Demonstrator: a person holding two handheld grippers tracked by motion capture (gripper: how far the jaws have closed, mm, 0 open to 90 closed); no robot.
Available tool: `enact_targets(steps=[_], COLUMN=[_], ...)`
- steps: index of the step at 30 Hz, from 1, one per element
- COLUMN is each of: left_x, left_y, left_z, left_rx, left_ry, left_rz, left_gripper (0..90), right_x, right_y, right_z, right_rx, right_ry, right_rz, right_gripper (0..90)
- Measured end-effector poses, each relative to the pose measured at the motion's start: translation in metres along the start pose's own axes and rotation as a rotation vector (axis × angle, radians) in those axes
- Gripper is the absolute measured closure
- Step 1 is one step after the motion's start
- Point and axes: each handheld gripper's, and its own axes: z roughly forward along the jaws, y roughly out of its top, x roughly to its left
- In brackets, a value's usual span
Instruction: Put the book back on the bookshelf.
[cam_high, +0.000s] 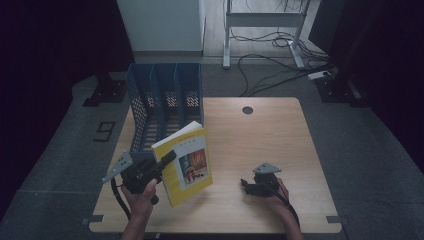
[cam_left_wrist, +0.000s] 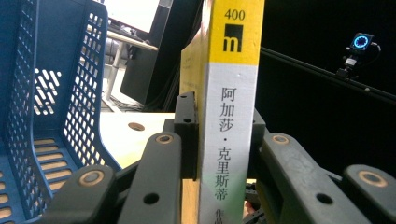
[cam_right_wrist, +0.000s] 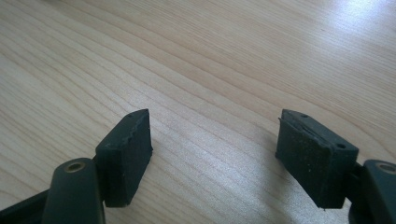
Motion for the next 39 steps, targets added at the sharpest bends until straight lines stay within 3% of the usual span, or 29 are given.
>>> enact_targets(steps=[5,16,25,39], left_x=[-0.001,-0.002,0.008,0.021], left_y=[0.0,0.013,0.031,0.044], left_z=[0.0,-0.009,-0.01,-0.01], left_rx=[0.001,-0.047,-0.067,-0.081], left_ry=[-0.001,0.014,0.103,0.142], left_rz=[0.001,-0.008,0.004,-0.018], left_gripper=[75.7,75.7,75.7,75.7], right_x=[0.0,-0.002,-0.002,-0.001], right_y=[0.0,-0.001,-0.001,-0.002], right_z=[0.0,-0.001,-0.001,-0.002], right_rx=[0.0,0.0,-0.001,-0.001], right_ry=[0.0,-0.003,-0.008,-0.015], right_rz=[0.001,0.01,0.009,0.017], right_gripper=[25.8,25.9,25.9,25.9])
